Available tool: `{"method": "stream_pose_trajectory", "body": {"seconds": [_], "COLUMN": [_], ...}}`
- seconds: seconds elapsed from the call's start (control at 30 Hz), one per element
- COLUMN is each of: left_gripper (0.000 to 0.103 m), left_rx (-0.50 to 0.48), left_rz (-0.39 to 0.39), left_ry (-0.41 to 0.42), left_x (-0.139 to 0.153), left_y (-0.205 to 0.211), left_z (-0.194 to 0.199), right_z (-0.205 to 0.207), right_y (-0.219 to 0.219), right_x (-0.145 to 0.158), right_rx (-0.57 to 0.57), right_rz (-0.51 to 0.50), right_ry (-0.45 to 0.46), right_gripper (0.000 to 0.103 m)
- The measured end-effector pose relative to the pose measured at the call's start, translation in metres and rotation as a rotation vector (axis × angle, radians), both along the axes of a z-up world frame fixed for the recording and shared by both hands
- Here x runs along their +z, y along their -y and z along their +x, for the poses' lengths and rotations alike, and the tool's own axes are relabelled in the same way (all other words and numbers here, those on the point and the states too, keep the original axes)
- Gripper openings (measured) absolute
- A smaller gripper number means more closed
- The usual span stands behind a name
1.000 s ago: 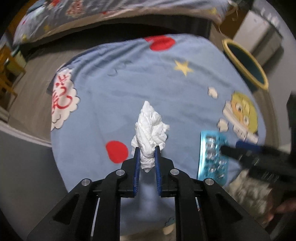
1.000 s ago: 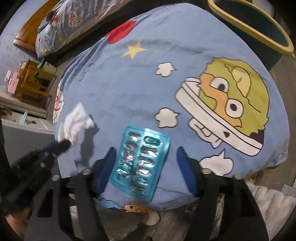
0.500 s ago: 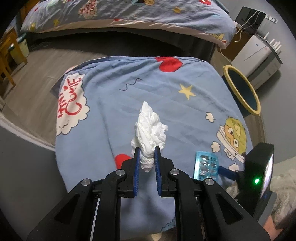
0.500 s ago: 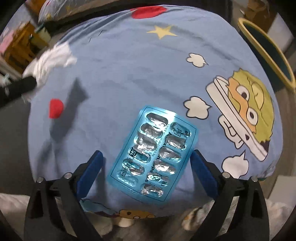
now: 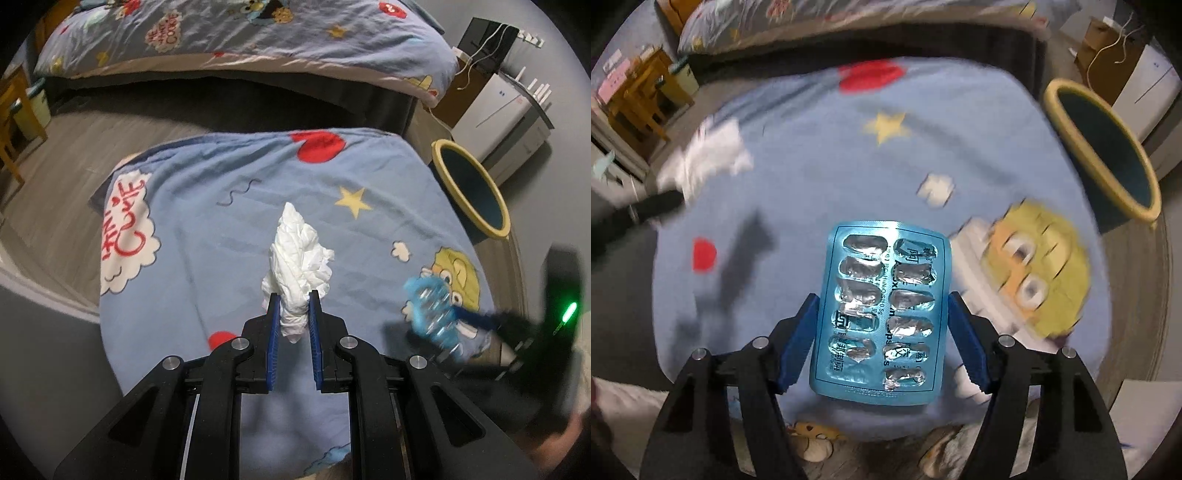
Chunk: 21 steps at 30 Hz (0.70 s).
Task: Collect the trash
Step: 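Carry the white tissue and blister pack over the bin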
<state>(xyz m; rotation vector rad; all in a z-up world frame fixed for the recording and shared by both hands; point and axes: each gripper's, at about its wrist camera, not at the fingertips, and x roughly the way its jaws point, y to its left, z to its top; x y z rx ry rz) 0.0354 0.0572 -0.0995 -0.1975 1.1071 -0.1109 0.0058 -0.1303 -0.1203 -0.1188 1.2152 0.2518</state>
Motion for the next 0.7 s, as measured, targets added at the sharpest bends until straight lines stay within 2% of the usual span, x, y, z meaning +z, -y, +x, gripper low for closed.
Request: {"method": "stream_pose_trajectory", "body": {"seconds": [0.17, 0.3, 0.43, 0.6, 0.7], "left_gripper": [0.016, 0.016, 0.016, 0.016, 0.016], "left_rx": [-0.017, -0.030, -0.044, -0.108, -0.147], "left_rz": [0.034, 0.064, 0.071, 0.103, 0.097], "left_ry": [0.039, 0.064, 0.094, 0.151, 0.165], "left_x": [0.008, 0.013, 0.019, 0.034, 0.039], "left_y": [0.012, 0.024, 0.038, 0.075, 0.101], "left_z": [0.005, 0.009, 0.014, 0.022, 0.032], "right_z": [0.041, 0.065, 0.081, 0.108, 0.119], "right_y": [0.033, 0.064, 0.090, 0.131, 0.155], "right_x": [0.055, 0.083, 0.090, 0.083, 0.085], "right_rx": [-0.010, -0.001, -0.027, -0.117, -0.147], "right_rz": [0.029, 0.034, 0.062, 0.169, 0.159], "right_ry": [0.080, 0.138, 0.163, 0.129, 0.145], "right_gripper": [0.068, 0.068, 0.068, 0.068, 0.068]}}
